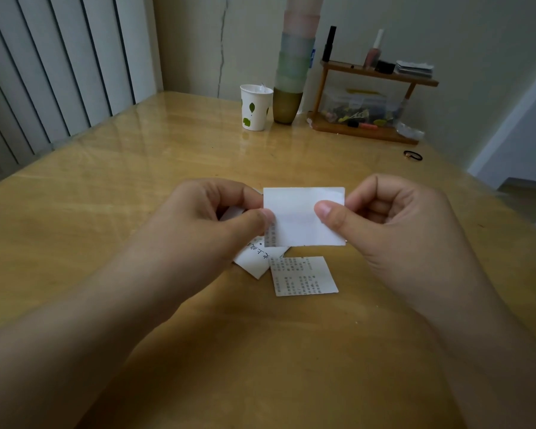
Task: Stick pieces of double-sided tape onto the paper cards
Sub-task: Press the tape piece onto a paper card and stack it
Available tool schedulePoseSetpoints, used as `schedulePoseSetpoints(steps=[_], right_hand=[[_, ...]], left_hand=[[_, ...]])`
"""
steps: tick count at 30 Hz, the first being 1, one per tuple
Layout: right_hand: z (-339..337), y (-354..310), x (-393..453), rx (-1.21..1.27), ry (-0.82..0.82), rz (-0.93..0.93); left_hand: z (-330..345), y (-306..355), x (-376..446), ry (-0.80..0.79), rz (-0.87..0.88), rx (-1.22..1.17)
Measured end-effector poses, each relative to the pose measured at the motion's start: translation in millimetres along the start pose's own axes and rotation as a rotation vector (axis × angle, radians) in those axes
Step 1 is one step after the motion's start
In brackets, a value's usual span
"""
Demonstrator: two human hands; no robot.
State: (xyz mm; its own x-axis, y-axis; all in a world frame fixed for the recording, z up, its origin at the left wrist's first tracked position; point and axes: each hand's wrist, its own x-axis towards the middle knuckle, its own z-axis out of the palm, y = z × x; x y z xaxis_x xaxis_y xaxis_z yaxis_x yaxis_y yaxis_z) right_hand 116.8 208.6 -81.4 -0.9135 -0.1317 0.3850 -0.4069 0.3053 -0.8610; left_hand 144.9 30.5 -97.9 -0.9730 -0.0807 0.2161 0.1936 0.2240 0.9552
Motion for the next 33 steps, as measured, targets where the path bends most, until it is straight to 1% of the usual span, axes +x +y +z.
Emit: schedulePoseSetpoints(steps=[11, 18, 33], right_hand=[[0.9, 0.4, 0.2, 0.0, -0.005, -0.009], [0.3, 1.8, -0.2, -0.004, -0.018, -0.017], [4.2, -1.1, -5.0, -0.085, -0.029, -0.041]], left_hand=[[1.5, 1.3, 0.2, 0.022, -0.017, 0.005], [0.1, 0.4, -0.3, 0.002, -0.012, 0.0], [0.4, -2.5, 0.1, 0.002, -0.009, 0.049]])
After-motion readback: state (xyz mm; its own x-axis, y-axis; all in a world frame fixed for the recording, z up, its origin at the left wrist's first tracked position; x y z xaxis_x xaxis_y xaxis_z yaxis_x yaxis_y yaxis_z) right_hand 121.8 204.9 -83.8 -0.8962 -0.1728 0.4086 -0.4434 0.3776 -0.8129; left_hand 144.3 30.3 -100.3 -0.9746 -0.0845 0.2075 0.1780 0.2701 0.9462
